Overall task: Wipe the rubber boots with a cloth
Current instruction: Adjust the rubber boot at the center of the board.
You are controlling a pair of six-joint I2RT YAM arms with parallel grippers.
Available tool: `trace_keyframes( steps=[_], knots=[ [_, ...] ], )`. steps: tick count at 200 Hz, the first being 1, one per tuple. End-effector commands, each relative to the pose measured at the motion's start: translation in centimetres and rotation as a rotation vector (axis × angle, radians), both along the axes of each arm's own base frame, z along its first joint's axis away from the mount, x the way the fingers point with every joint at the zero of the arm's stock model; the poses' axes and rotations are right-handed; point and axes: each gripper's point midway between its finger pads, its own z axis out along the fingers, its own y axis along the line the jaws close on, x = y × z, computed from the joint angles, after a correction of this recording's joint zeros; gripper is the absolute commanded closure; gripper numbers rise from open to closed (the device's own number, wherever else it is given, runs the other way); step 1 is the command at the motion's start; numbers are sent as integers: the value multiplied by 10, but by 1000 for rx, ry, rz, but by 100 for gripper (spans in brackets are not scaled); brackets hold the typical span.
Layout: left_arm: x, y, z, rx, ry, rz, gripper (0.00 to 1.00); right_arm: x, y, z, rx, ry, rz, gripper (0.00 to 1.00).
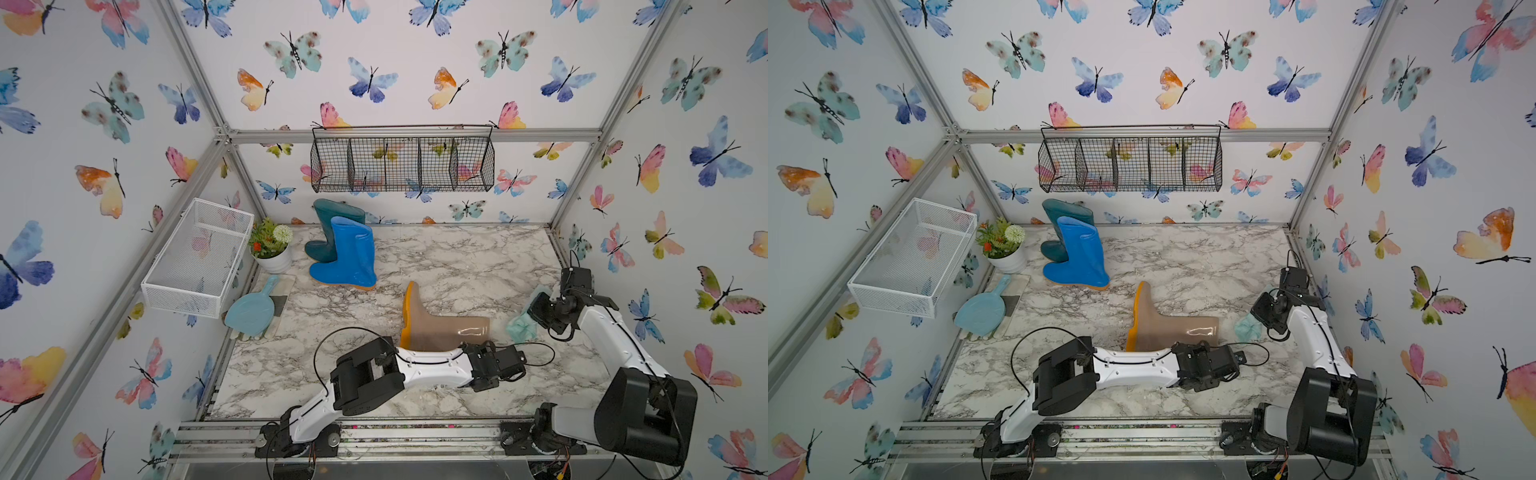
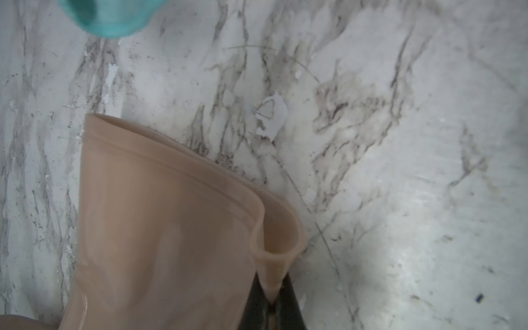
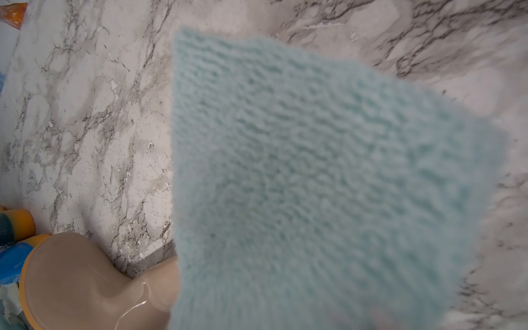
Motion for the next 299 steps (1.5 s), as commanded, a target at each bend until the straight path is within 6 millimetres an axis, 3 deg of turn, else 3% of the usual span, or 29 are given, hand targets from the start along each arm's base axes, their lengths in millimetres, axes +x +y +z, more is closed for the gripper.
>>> trace_keyframes(
  steps=[1, 20, 23, 33, 69, 88, 103, 116, 125, 146, 174, 184, 196, 221, 276, 299],
  knots=[
    [56, 17, 90, -156, -3, 135, 100, 0, 2, 5, 15, -4, 11, 99],
    [87, 8, 159, -334, -14, 159, 100, -4, 7, 2, 39, -2, 13, 99],
    [90, 9, 182, -386, -26, 158, 100, -5, 8, 2, 45, -1, 14, 99],
    [100, 4, 222, -498, -49, 148, 100, -7, 10, 1, 56, 1, 16, 99],
    [118, -7, 337, -823, -108, 163, 100, -21, 17, -5, 88, 20, 20, 99],
    [121, 0, 379, -968, -124, 198, 100, -26, 19, -7, 93, 30, 26, 99],
    [124, 19, 387, -1032, -159, 265, 100, -26, 17, -5, 78, 33, 36, 99],
    [128, 44, 375, -1054, -197, 362, 100, -26, 15, -3, 56, 36, 44, 99],
    [133, 64, 352, -1049, -190, 452, 100, -26, 13, -1, 43, 38, 51, 99],
    [140, 114, 268, -1009, -24, 694, 100, -25, 13, 2, 25, 40, 63, 99],
    [125, 185, 142, -940, 246, 1032, 100, -24, 16, 2, 28, 46, 75, 99],
    [117, 209, 111, -934, 327, 1141, 100, -24, 17, 3, 31, 47, 79, 99],
    [109, 230, 87, -943, 410, 1225, 100, -22, 19, 4, 37, 45, 83, 99],
    [97, 249, 68, -940, 507, 1281, 100, -12, 22, 10, 51, 31, 94, 99],
    [76, 241, 63, -918, 632, 1212, 100, 13, 30, 31, 78, -14, 123, 99],
    [57, 241, 57, -878, 682, 1163, 100, 18, 34, 36, 83, -27, 135, 99]
  ],
)
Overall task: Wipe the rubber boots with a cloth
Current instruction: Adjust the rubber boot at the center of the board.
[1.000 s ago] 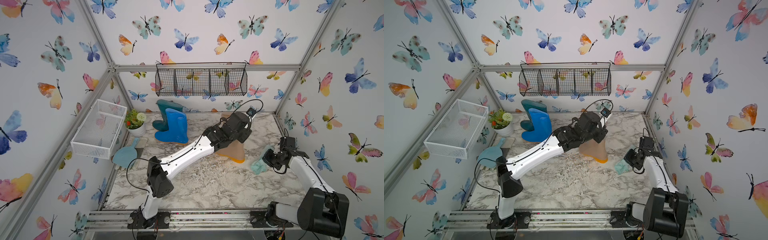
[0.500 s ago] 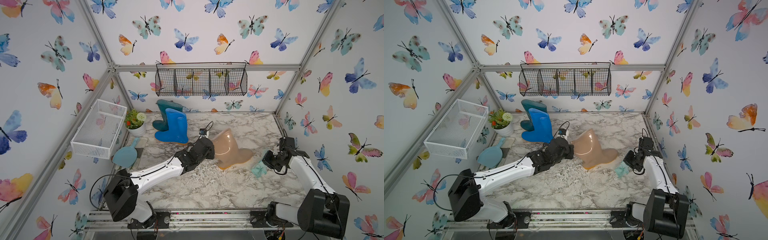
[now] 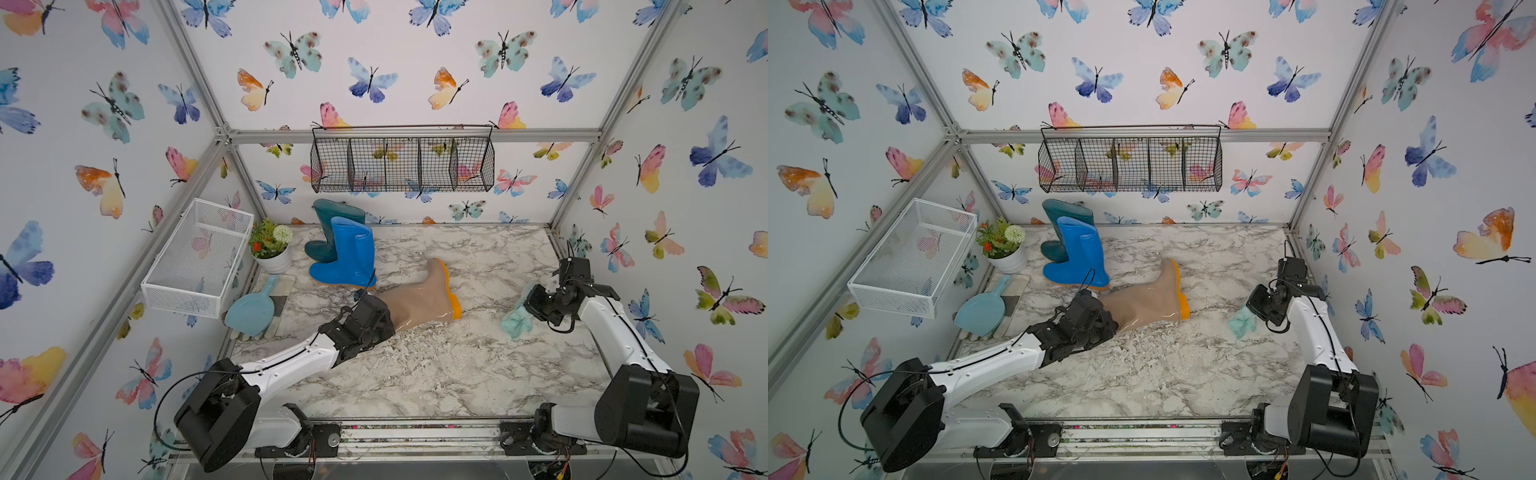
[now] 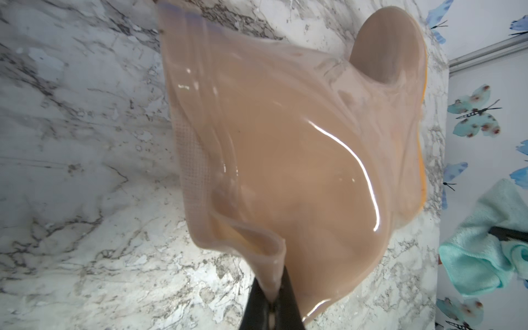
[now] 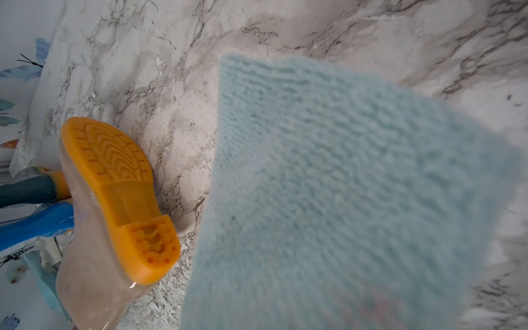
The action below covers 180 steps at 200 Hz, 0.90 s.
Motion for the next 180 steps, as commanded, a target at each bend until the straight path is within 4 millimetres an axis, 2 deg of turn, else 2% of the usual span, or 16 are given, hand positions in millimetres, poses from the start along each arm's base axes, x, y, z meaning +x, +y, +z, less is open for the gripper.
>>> trace_keyframes(
  steps=[1, 21, 28, 41, 48, 64, 81, 100, 122, 137, 154, 176, 180],
  knots=[
    [-24, -10, 6, -65, 33, -105, 100, 6, 7, 8, 20, -14, 22, 99],
    [-42, -10, 10, -44, 10, -178, 100, 11, 12, 13, 29, -26, 32, 99],
    [-46, -10, 15, -28, -12, -202, 89, 13, 13, 15, 29, -33, 35, 99],
    [-53, -6, 28, 26, -51, -225, 61, 15, 15, 19, 26, -42, 42, 99],
    [-54, -2, 34, 59, -69, -233, 52, 17, 17, 20, 24, -48, 46, 99],
    [-54, 12, 46, 124, -98, -225, 39, 22, 21, 23, 27, -57, 55, 99],
    [-50, 30, 56, 176, -141, -186, 32, 29, 32, 25, 36, -70, 76, 99],
    [-40, 45, 60, 164, -195, -130, 31, 38, 57, 29, 37, -84, 129, 99],
    [-23, 63, 55, 73, -210, -72, 31, 42, 100, 28, 42, -76, 226, 99],
    [-12, 69, 43, -23, -195, -67, 32, 39, 131, 22, 63, -64, 292, 99],
    [4, 79, 27, -138, -166, -46, 38, 32, 164, 11, 86, -43, 364, 99],
    [22, 88, 9, -207, -146, -35, 46, 23, 189, -7, 90, 3, 434, 99],
    [21, 85, 6, -230, -136, -60, 47, 21, 192, -10, 92, 13, 445, 99]
  ],
)
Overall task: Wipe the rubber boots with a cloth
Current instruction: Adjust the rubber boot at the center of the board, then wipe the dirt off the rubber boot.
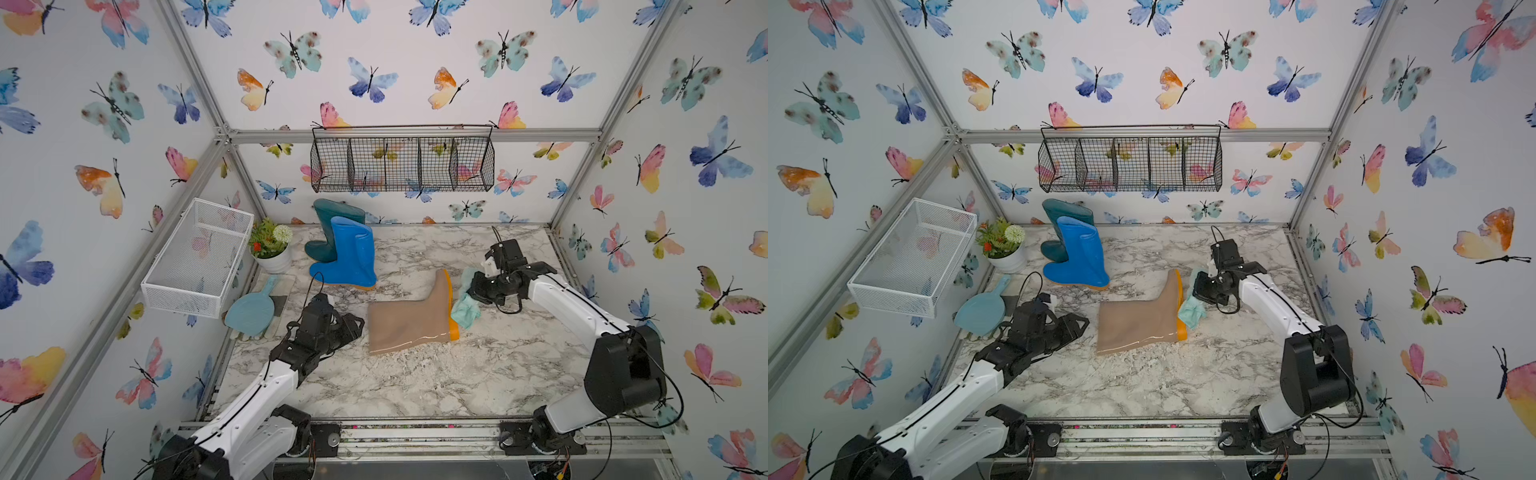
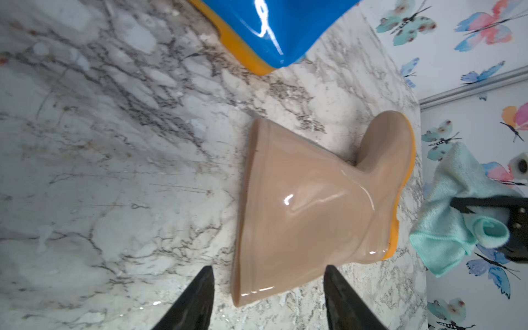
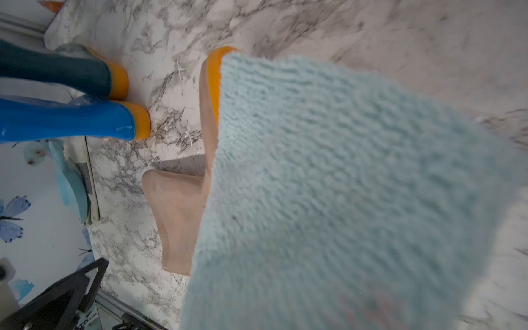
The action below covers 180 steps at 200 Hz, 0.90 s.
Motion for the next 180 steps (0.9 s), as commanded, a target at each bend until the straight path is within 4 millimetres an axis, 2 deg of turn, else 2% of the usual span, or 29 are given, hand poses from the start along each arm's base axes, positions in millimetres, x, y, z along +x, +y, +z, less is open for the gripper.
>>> trace_keyframes(
  steps=[1, 37, 62, 94, 106, 135, 154, 180],
  knots=[
    [13, -23, 12, -174, -75, -148, 47, -3, 20, -10, 18, 31, 38, 99],
    [20, -38, -27, -228, 52, -239, 54, -19, 35, -38, -16, 116, 116, 99],
    [20, -49, -37, -311, 67, -241, 53, -26, 31, -47, -37, 140, 125, 99],
    [12, -73, -34, -448, 75, -293, 53, -40, 19, -56, -86, 170, 130, 99],
    [10, -76, -33, -464, 85, -289, 61, -45, 15, -58, -98, 179, 128, 99],
    [4, -69, -19, -473, 30, -260, 93, -56, 7, -59, -115, 193, 111, 99],
    [-4, -70, -12, -489, 21, -280, 100, -57, 7, -51, -104, 183, 100, 99],
    [-17, -69, -13, -485, 35, -283, 100, -46, 10, -25, -170, 104, 81, 99]
  ],
)
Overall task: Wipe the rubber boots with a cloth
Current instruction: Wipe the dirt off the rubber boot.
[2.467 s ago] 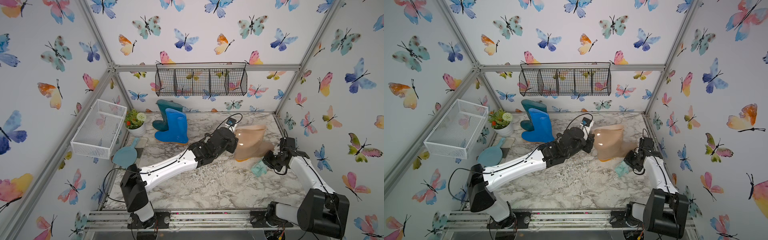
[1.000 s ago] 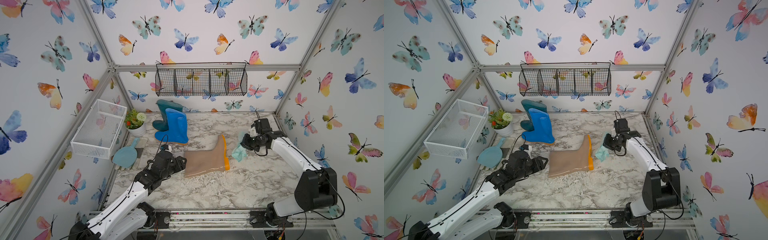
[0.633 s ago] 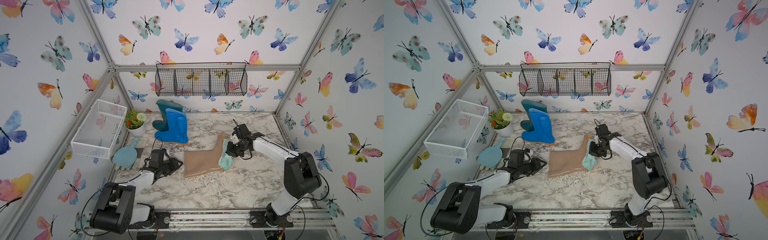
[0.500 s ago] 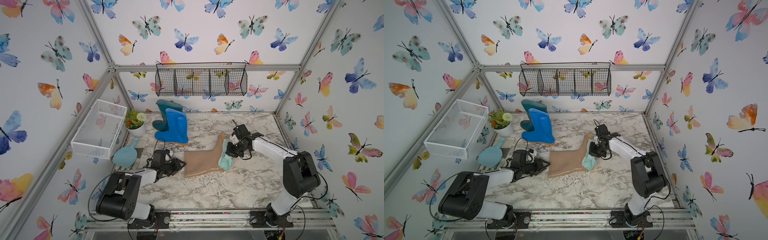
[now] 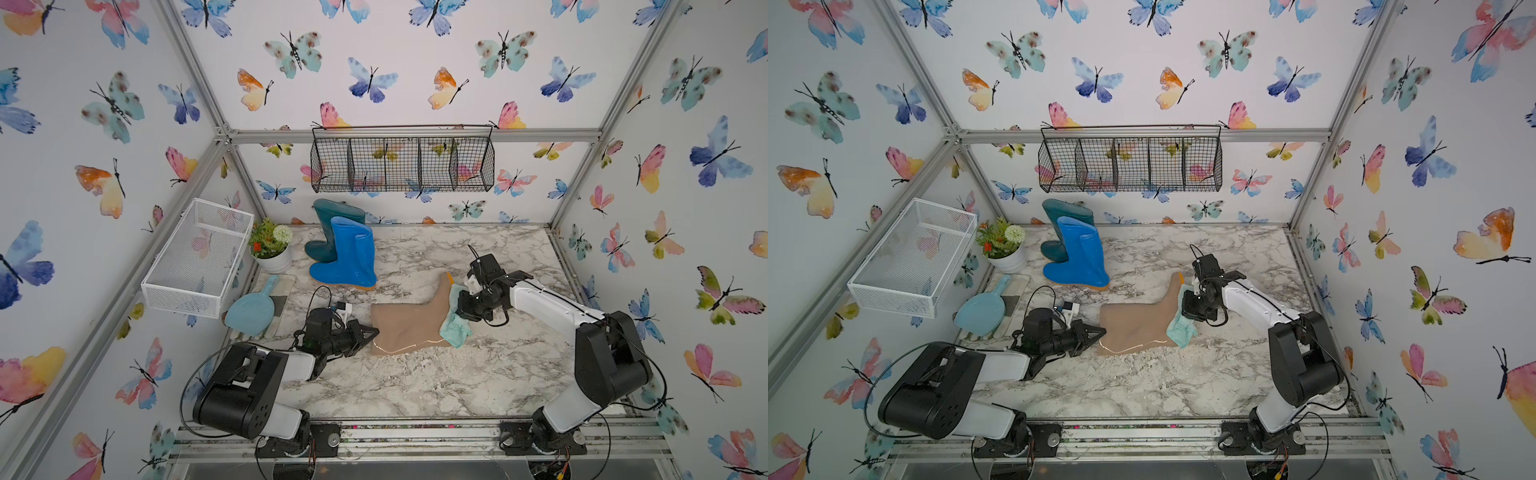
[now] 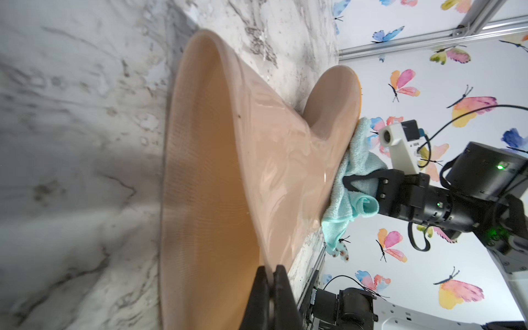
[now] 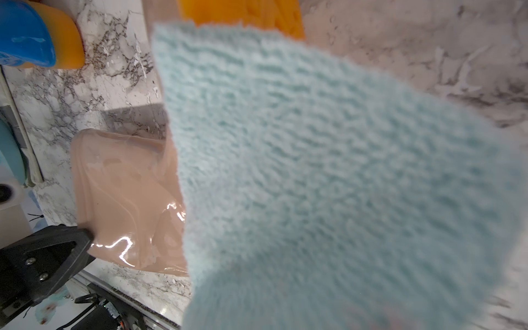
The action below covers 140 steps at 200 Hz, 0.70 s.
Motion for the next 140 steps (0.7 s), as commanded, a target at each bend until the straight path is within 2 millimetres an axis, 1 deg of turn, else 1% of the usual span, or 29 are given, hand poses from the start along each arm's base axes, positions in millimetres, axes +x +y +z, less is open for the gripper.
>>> trace_keyframes(
  steps=[1, 7, 15, 24, 32, 44, 58, 71, 83, 92, 99, 107, 115, 120, 131, 140],
  knots=[
    [-11, -3, 11, -29, -25, -31, 100, -6, -4, 20, -92, -25, -9, 99],
    [-15, -2, 7, -15, -16, -29, 100, -2, -1, 27, -113, -57, -12, 99],
    [-19, 0, 2, 8, 0, -24, 100, 0, 9, 35, -116, -90, -5, 99],
    [-25, 3, -8, 46, 31, -16, 100, 2, 27, 40, -105, -122, 16, 99],
    [-31, 6, -19, 92, 64, -6, 100, 1, 47, 40, -98, -135, 49, 99],
    [-42, 12, -36, 149, 121, 8, 100, -2, 76, 34, -105, -129, 112, 99],
    [-53, 16, -45, 153, 156, 19, 100, -7, 113, 23, -123, -119, 192, 99],
    [-59, 18, -47, 152, 160, 24, 100, -14, 152, 15, -117, -137, 269, 99],
    [-61, 19, -46, 151, 153, 30, 100, -24, 187, 5, -81, -134, 340, 99],
    [-62, 20, -45, 150, 145, 31, 100, -32, 209, -3, -55, -121, 384, 99],
    [-62, 19, -43, 151, 135, 29, 100, -35, 221, -10, -46, -110, 410, 99],
    [-62, 19, -40, 148, 126, 22, 100, -37, 229, -17, -48, -95, 431, 99],
    [-62, 18, -38, 147, 115, 14, 100, -37, 229, -27, -66, -72, 436, 99],
    [-62, 18, -37, 149, 113, 11, 100, -34, 225, -31, -84, -67, 429, 99],
    [-61, 18, -37, 162, 107, 5, 100, -27, 207, -39, -136, -45, 402, 99],
    [-60, 19, -36, 176, 103, 2, 100, -21, 185, -44, -166, -20, 362, 99]
  ],
)
